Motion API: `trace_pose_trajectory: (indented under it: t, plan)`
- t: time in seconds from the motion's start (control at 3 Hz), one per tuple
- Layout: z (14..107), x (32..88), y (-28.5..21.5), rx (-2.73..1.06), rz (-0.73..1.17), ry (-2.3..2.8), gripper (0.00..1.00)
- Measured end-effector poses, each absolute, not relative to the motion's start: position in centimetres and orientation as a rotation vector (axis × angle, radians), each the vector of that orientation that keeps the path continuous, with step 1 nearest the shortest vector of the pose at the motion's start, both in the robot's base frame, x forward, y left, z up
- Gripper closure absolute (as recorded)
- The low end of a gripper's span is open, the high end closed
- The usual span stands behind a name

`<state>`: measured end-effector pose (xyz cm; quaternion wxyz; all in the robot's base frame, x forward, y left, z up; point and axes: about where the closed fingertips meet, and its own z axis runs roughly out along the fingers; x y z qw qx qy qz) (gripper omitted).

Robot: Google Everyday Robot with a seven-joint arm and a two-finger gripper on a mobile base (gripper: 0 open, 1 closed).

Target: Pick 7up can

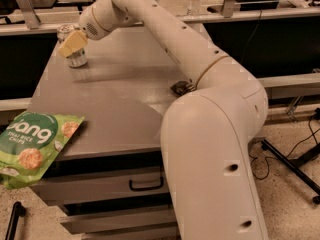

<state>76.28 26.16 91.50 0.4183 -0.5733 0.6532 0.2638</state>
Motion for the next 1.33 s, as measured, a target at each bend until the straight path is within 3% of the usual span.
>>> trace_pose_trajectory:
  t: [0.67,1.0,1.33]
  plan:
    - [91.6,75.8,26.8,-1.431,0.751,1.629,0.78]
    - [94.2,73.9,22.0,-1.476,0.759,1.609,0.99]
    - [96.8,70.8,16.1,-1.504,0.739,1.606,1.00]
